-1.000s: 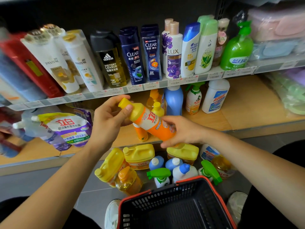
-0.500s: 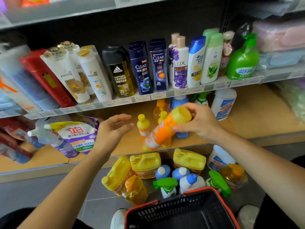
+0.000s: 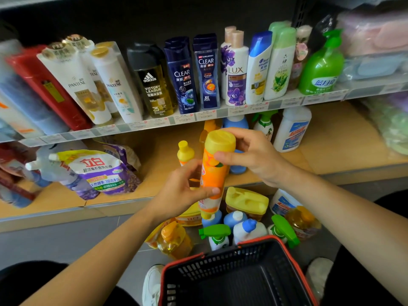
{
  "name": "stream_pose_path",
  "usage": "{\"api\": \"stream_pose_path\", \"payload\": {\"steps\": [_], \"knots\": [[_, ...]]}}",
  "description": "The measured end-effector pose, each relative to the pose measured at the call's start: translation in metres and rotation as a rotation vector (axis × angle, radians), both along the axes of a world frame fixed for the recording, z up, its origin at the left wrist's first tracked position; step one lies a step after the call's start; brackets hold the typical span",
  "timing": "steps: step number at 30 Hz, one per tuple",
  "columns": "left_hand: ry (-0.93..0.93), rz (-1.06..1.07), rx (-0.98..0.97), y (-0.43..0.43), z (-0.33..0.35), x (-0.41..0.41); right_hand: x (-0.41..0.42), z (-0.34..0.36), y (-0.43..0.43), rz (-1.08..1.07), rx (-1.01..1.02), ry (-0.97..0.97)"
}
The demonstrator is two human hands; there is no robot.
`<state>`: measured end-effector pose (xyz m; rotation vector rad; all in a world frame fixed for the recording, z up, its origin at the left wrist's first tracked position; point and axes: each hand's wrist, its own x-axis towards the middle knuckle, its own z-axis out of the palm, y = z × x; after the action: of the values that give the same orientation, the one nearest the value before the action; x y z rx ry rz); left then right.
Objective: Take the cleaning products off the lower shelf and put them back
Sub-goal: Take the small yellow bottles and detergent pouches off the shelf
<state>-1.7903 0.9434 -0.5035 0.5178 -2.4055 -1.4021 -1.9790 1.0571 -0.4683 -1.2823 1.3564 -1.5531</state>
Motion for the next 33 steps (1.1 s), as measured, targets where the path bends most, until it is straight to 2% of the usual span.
{"api": "stream_pose_path", "payload": {"steps": [8,13,19,22,25,28,33], "knots": [[-0.026,0.055,-0.219,-0.006,-0.003,0.005,0.0,0.002,0.0,-0.037,0.091,-0.073],[-0.024,0.076,-0.24,-0.008,-0.002,0.007,-0.001,0.0,-0.001,-0.063,0.091,-0.095],[-0.015,0.156,-0.177,-0.014,-0.001,0.012,-0.001,-0.008,-0.005,0.073,0.016,-0.31],[-0.03,0.195,-0.142,-0.016,-0.002,0.013,0.0,-0.009,-0.007,0.083,-0.03,-0.189],[-0.046,0.2,-0.123,-0.018,-0.002,0.014,0.001,-0.01,-0.009,-0.085,-0.064,-0.034],[-0.034,0.199,-0.084,-0.02,-0.003,0.016,0.003,-0.011,-0.011,-0.243,-0.079,-0.004],[-0.002,0.205,0.028,-0.019,-0.004,0.017,0.004,-0.013,-0.016,-0.384,-0.104,0.075]]}}
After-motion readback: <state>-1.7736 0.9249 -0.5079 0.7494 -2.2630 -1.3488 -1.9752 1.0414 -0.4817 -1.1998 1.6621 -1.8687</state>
